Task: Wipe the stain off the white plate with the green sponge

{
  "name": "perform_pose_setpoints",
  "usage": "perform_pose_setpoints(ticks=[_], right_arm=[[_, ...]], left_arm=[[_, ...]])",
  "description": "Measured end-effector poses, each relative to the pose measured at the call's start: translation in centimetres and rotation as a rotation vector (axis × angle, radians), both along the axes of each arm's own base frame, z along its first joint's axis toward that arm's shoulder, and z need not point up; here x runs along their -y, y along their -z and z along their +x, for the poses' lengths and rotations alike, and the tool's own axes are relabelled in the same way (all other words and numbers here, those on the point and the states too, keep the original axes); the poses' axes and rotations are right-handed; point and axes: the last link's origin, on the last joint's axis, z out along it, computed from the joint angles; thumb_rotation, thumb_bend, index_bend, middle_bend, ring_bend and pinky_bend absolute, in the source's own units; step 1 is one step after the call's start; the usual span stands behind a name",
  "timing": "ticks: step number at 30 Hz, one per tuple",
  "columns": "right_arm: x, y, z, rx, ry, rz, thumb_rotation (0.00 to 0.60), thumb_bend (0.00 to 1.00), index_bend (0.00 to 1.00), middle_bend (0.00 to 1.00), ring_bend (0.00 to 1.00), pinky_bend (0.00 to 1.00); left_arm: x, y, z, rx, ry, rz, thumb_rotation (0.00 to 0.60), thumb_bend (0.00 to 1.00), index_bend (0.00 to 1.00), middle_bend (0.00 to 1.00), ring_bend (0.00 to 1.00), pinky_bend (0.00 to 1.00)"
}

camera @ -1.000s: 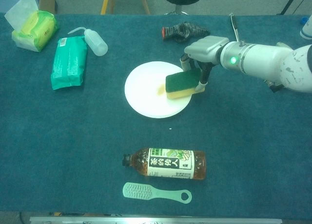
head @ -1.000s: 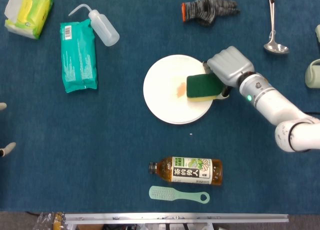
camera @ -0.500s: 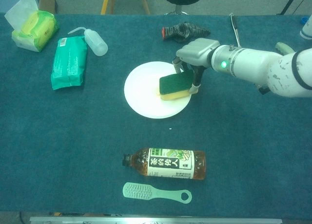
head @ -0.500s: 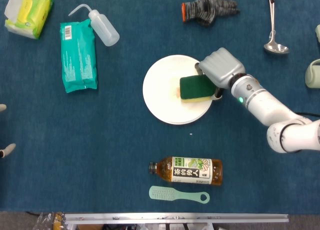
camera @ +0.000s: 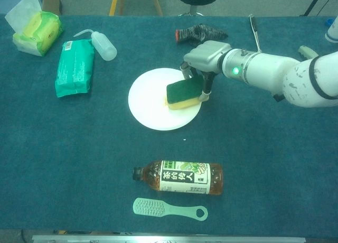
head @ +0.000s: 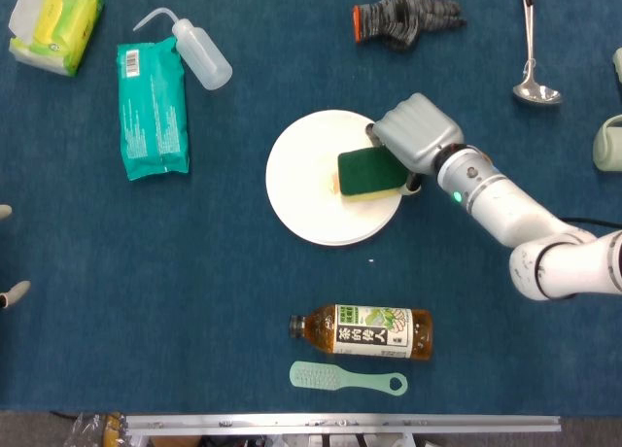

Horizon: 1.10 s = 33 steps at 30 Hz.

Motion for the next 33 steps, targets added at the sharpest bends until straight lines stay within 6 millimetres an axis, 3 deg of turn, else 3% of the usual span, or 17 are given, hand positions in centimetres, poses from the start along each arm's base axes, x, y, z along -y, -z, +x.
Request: perform_pose_setpoints(ticks=[12,33], right_arm=[[-0.1,-1.7,-0.3,-0.021,0.004,-0.053,0.6,0.13,0.49,0.55,0.48,0.43],[0.1,1.3,1.6,0.019,-0.064,-0.008,0.6,0.13,0.49,0.55,0.48,0.43]], left_arm=[[-0.1,0.2,0.2,0.004,0.007,-0.002,0.6,0.11,0.23,0.03,0.06,0.26],[0.3,0.1,-0.4,0.014,-0.012,0.001,0.6,0.11,0.23,0.03,0.06,0.26]])
